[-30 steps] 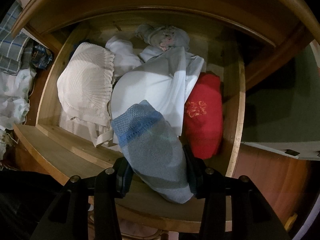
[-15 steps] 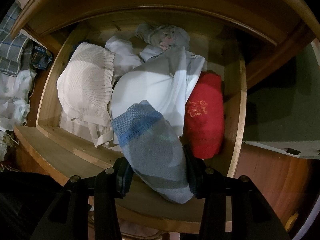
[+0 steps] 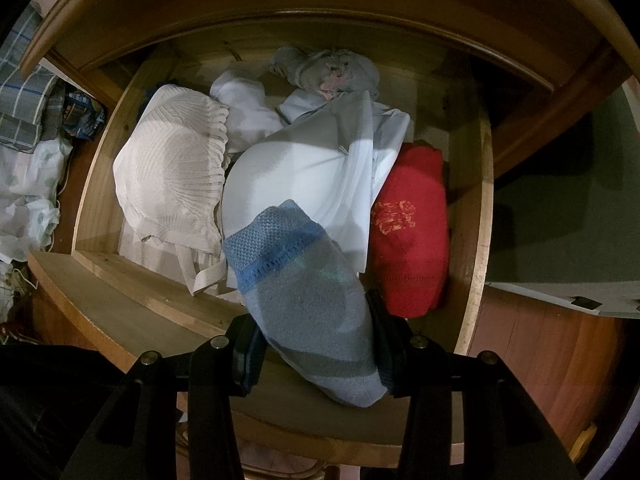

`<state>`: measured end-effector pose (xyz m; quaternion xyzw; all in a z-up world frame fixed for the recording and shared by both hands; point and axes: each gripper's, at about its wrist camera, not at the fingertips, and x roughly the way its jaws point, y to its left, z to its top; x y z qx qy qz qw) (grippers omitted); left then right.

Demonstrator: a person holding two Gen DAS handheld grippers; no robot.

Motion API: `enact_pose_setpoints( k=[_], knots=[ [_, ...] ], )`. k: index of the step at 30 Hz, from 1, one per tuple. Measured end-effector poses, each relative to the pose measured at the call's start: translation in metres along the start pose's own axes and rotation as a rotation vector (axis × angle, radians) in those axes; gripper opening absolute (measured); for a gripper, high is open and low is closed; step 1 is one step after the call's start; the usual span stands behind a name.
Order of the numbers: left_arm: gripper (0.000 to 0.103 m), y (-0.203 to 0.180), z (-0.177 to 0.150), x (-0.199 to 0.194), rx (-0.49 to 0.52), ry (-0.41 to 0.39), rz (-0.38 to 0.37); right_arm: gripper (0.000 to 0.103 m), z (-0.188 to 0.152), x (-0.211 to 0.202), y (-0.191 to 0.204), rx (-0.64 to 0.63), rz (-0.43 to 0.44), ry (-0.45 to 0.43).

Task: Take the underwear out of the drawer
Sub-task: 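Withdraw the left gripper from the box back toward the drawer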

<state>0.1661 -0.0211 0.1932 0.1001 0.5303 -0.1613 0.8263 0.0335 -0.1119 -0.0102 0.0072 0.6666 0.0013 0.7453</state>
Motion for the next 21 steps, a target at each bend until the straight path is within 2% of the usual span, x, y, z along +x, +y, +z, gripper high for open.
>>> enact_pose_setpoints(
  k=[5,10,16,21],
  knots=[
    [0.059,-0.005,-0.011,-0.018,0.025,-0.036,0.001,0.043,0.0,0.0,0.0,-0.001,0.001,-0.001],
    [0.059,0.0,-0.037,-0.043,0.023,-0.1,0.022,0.043,0.0,-0.002,0.001,0.0,0.009,-0.018],
    [0.059,0.018,-0.085,-0.061,-0.004,-0.153,0.027,0.043,0.0,-0.012,0.004,-0.007,0.012,-0.072],
    [0.059,0.043,-0.132,-0.044,-0.082,-0.153,0.05,0.042,0.001,-0.029,0.005,-0.018,0.036,-0.137]
  ],
)
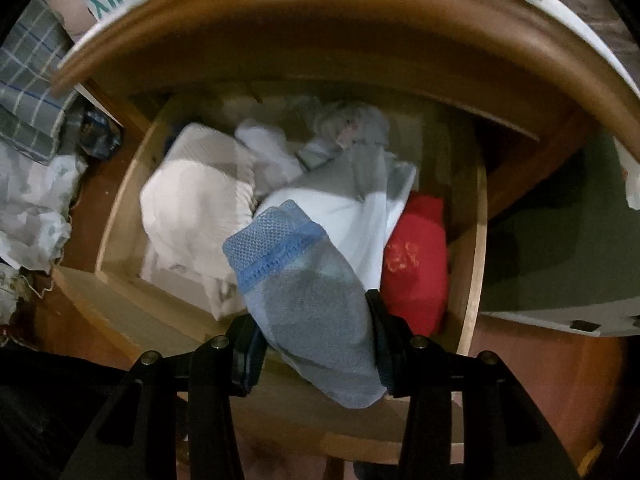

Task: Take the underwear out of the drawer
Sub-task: 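Withdraw the left gripper from the box back toward the drawer, then carry the blue-grey sock into the white box and open the right gripper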

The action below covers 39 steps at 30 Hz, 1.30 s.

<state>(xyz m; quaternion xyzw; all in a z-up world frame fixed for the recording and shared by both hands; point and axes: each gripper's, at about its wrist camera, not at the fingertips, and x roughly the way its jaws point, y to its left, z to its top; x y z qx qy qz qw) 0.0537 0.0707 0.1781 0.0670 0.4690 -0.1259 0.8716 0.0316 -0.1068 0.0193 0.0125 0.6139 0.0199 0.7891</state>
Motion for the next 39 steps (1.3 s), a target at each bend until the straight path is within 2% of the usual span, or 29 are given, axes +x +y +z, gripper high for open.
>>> enact_pose_setpoints(
  k=[7,10,19,23,26,31,39],
  knots=[
    [0.059,0.023,-0.054,0.053,-0.074,0.097,0.041,0.042,0.002,-0.016,0.002,0.008,-0.013,0.029],
    [0.059,0.025,-0.07,0.075,-0.115,0.134,0.025,0.042,0.007,-0.037,0.007,0.001,-0.005,0.015],
    [0.059,0.024,-0.095,0.11,-0.151,0.174,0.012,0.042,0.023,-0.155,0.028,-0.106,0.011,-0.114],
    [0.059,0.022,-0.093,0.111,-0.137,0.171,0.005,0.042,0.049,-0.206,0.03,-0.094,0.008,-0.198],
    [0.059,0.017,-0.095,0.115,-0.123,0.186,-0.009,0.042,0.08,-0.234,0.032,-0.094,-0.032,-0.265],
    [0.059,0.009,-0.097,0.121,-0.075,0.207,-0.009,0.042,0.138,-0.245,0.026,-0.062,-0.115,-0.299],
    [0.059,0.013,-0.095,0.125,-0.097,0.215,-0.007,0.042,0.189,-0.212,0.012,-0.028,-0.198,-0.225]
  ],
)
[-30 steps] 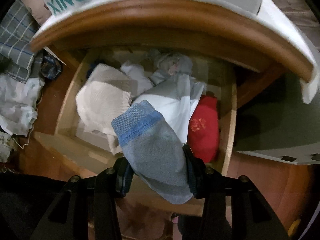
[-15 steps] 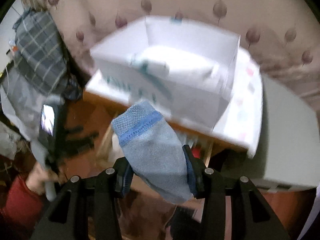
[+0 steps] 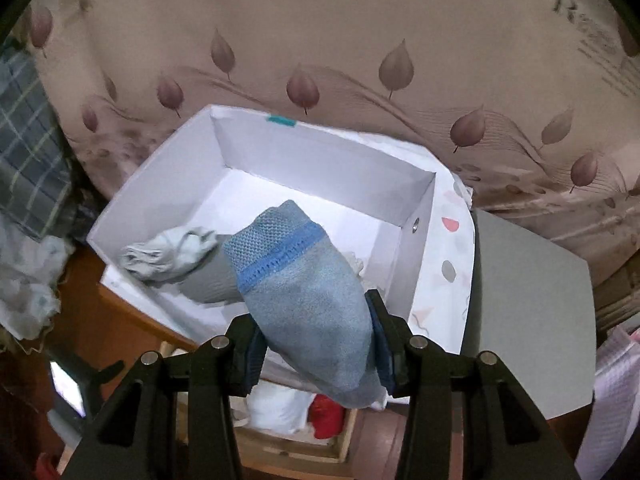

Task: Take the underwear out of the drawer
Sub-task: 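Carry the blue-grey sock into the white box and open the right gripper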

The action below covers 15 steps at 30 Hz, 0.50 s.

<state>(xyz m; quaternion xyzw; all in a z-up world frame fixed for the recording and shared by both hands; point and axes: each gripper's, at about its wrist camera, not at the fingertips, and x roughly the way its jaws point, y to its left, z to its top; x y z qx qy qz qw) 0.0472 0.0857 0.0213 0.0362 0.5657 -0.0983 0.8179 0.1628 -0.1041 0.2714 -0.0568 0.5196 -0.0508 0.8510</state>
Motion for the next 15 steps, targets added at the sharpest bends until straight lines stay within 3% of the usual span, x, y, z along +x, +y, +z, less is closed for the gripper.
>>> enact_pose_setpoints(
  k=[8,15],
  knots=[
    [0.059,-0.003,0.002,0.008,0.004,0.028,-0.004,0.043,0.014,0.056,-0.005,0.041,-0.011,0.082],
    [0.059,-0.004,0.002,0.017,-0.008,0.066,-0.02,0.05,0.012,0.088,-0.006,0.049,-0.018,0.123]
  ],
)
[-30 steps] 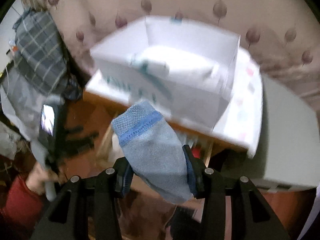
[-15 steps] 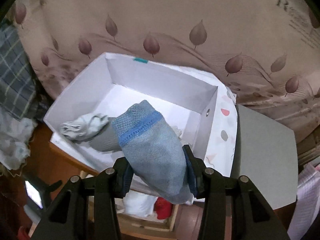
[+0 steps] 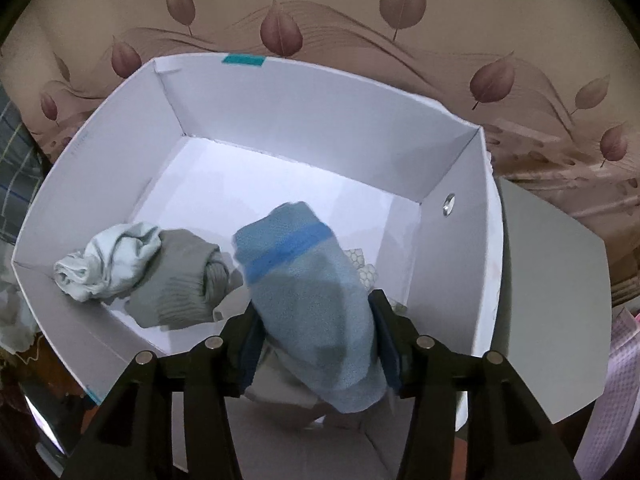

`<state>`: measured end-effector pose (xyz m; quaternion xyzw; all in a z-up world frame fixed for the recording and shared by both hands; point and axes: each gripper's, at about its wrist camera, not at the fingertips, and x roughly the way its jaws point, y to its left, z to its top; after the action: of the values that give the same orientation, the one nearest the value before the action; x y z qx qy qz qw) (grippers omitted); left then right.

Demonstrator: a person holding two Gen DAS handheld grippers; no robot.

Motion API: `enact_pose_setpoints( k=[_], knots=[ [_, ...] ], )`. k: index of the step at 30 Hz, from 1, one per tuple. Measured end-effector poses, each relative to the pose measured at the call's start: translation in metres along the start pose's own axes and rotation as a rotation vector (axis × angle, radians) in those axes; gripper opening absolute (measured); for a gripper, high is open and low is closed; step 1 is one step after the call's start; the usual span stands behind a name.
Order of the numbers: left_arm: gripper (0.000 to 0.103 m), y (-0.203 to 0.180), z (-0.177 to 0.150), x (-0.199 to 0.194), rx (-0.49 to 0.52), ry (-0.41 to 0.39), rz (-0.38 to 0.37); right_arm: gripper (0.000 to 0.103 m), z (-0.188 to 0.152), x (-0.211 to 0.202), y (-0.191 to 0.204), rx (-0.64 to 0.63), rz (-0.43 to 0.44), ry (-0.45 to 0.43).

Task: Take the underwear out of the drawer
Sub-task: 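Carry the blue-grey sock into the white box and open the right gripper, then reach the right gripper into the drawer and grasp the white cloth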

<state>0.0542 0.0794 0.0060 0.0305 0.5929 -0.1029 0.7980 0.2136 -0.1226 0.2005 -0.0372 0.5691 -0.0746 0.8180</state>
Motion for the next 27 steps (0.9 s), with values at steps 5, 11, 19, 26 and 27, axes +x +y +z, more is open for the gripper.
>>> enact_pose_setpoints(
  k=[5,11,19,26,27],
  knots=[
    [0.059,-0.001,-0.001,0.003,0.008,0.012,0.0,0.072,0.003,-0.013,0.0,-0.018,-0.021,-0.04],
    [0.059,0.006,-0.001,0.005,-0.006,0.024,0.013,0.072,-0.015,-0.064,-0.006,-0.019,0.024,-0.108],
    [0.059,0.005,-0.006,0.006,0.015,0.038,0.026,0.073,-0.1,-0.103,-0.007,-0.052,0.092,-0.101],
    [0.059,0.0,-0.011,0.01,0.048,0.052,0.046,0.073,-0.172,-0.056,-0.006,-0.011,0.158,0.012],
    [0.059,0.0,-0.011,0.012,0.047,0.059,0.046,0.073,-0.178,-0.047,-0.004,-0.007,0.164,0.03]
  ],
)
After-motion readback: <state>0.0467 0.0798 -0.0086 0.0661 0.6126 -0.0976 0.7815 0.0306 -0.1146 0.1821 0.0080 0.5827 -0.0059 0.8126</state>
